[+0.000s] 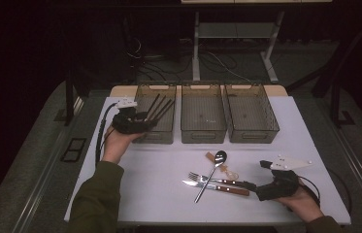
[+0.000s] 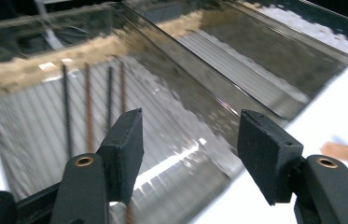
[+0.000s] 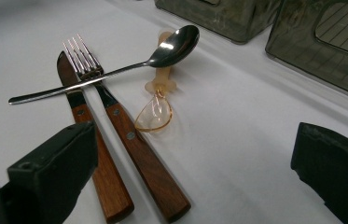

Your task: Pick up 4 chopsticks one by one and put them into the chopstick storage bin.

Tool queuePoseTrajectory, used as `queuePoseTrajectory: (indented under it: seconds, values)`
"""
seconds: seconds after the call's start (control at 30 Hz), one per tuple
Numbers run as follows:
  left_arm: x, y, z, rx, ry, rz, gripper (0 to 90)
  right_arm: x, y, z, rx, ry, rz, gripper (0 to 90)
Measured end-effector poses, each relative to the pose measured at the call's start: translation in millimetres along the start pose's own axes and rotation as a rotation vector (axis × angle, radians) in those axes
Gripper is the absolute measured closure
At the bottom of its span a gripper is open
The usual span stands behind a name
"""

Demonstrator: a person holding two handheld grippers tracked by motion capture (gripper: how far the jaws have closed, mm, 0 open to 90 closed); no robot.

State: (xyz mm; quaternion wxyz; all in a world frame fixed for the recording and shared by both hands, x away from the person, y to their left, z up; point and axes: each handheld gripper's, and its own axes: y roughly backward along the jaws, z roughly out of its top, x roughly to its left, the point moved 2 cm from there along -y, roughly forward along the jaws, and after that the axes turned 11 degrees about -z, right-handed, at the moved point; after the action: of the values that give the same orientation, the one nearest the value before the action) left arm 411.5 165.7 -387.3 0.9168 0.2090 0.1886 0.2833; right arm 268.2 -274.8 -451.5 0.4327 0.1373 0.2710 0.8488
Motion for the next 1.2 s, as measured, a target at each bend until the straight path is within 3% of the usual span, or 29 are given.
queuePoseTrajectory:
  seconds: [0.27,0.37,0.57,0.87,1.2]
  values:
    - [-26.9,3.1,-28.2,0.004,-0.027,-0.031,35.3,-0.1,-0.2,-0.1,0.001,0.001,-0.002,0.8]
    - [-37.2,5.4,-39.4,0.016,-0.045,-0.013,34.8,-0.2,1.0,0.2,-0.003,-0.001,-0.003,0.8]
    - [-56.8,11.0,-61.4,0.02,-0.065,-0.026,29.0,0.9,1.2,0.0,-0.005,0.004,0.002,0.8]
    - [-78.1,19.5,-84.8,0.004,-0.03,-0.112,16.3,1.6,1.0,0.1,-0.003,0.007,0.002,0.8]
    - [-98.8,7.8,-97.0,0.067,-0.063,-0.186,0.0,-0.8,1.3,1.9,-0.002,-0.012,0.004,0.8]
